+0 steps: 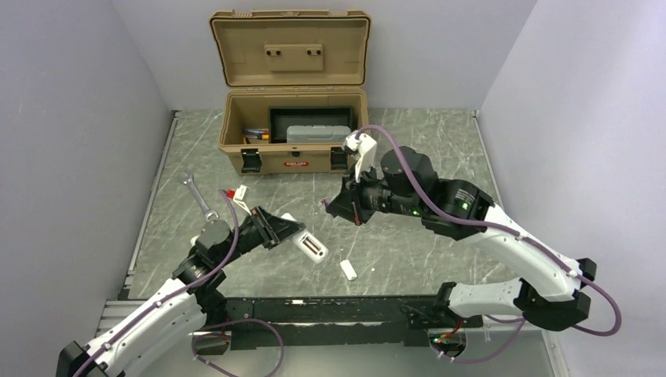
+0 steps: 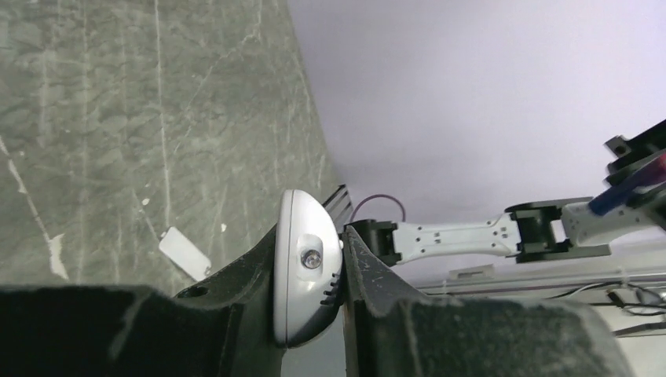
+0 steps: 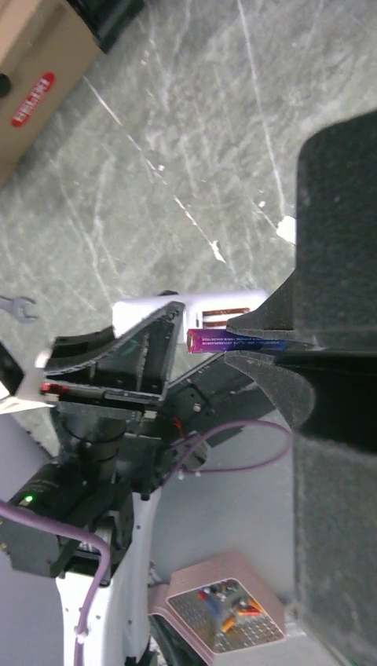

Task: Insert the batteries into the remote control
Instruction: Load the battery into the remote control.

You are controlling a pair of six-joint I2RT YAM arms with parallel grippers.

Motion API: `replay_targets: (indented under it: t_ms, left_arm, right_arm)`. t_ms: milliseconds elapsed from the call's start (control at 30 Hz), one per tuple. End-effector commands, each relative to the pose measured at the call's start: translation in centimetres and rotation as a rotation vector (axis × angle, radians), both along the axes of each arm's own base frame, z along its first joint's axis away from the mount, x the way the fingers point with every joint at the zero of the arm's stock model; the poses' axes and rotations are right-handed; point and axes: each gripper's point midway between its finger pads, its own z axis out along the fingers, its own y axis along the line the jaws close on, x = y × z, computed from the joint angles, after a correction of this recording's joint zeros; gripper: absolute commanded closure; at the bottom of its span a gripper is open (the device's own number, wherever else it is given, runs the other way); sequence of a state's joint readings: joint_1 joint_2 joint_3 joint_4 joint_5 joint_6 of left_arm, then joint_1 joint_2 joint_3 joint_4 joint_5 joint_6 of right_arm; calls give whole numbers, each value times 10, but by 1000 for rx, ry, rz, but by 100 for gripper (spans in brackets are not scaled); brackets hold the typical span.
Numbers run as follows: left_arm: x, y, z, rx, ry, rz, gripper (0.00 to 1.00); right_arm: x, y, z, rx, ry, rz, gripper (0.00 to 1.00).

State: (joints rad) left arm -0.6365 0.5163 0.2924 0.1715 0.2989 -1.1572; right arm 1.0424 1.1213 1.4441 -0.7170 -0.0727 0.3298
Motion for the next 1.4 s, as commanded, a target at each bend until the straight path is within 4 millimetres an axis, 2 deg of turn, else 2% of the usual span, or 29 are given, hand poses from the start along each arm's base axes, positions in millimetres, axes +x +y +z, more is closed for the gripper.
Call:
replay_targets:
  t_ms: [0, 167, 333, 633, 933, 1367]
  left_arm:
    - [4, -1, 67, -236, -111, 15, 100]
    - [6, -7, 68, -292, -64, -10, 100]
    - [5, -15, 65, -322, -14, -50, 100]
    - [5, -26, 61, -271, 15, -64, 100]
    - [3, -28, 58, -247, 21, -51, 100]
    - [2, -31, 57, -240, 14, -57, 100]
  right_arm:
    - [-23, -8, -21, -140, 177, 41, 100]
    - [-36, -9, -46, -227, 255, 91, 100]
    - [-41, -6, -65, -278, 245, 129, 100]
    - [-35, 5, -82, -358, 225, 184, 100]
    - [-31, 18, -98, -368, 256, 185, 100]
    - [-28, 16, -113, -409, 270, 164, 100]
